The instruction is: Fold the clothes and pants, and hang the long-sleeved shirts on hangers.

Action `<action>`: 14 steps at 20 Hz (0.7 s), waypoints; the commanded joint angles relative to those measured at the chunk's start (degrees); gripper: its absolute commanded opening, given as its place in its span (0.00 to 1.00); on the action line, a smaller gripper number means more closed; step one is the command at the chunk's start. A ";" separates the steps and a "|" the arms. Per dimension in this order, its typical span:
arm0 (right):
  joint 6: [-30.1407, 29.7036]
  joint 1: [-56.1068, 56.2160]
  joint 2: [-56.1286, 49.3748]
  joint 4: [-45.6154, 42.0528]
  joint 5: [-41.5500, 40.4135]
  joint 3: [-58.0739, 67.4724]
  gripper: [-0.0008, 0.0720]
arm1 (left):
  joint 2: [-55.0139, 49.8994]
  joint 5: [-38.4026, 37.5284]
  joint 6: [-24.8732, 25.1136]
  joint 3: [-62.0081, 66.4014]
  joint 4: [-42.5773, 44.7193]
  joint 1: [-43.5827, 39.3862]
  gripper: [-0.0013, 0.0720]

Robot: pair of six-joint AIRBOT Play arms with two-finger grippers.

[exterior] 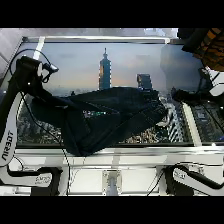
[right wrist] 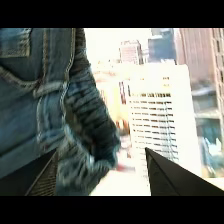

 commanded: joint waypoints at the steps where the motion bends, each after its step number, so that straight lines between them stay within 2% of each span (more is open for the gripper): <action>1: -1.68 4.07 -8.79 1.05 -8.33 2.12 0.81 | -1.31 -1.03 -1.27 -2.29 -4.11 3.06 0.51; 2: -1.66 6.25 -12.26 0.96 -9.77 4.68 0.80 | -1.11 -1.03 -1.27 -2.29 -4.11 3.45 0.51; 3: -1.62 8.00 -15.69 0.87 -10.10 7.89 0.74 | -0.76 -1.05 -1.29 -2.29 -4.09 3.80 0.51; 5: 0.07 10.56 -22.56 0.55 -9.97 15.06 0.74 | 0.11 -1.01 -1.29 -2.27 -3.82 4.31 0.51; 6: 1.14 11.28 -25.79 0.31 -9.51 18.45 0.69 | 0.59 -1.01 -1.29 -2.27 -3.58 4.68 0.51; 8: 3.02 11.61 -30.80 -0.24 -7.65 23.37 0.67 | 1.51 -0.52 -1.31 -2.27 -3.52 5.77 0.51; 11: 4.70 11.61 -35.26 -1.73 -4.87 26.88 0.66 | 2.16 0.52 -1.31 -2.27 -3.76 7.96 0.51; 14: 5.44 12.09 -37.09 -1.92 -3.78 27.34 0.61 | 2.12 1.73 -1.33 -2.27 -7.56 9.79 0.51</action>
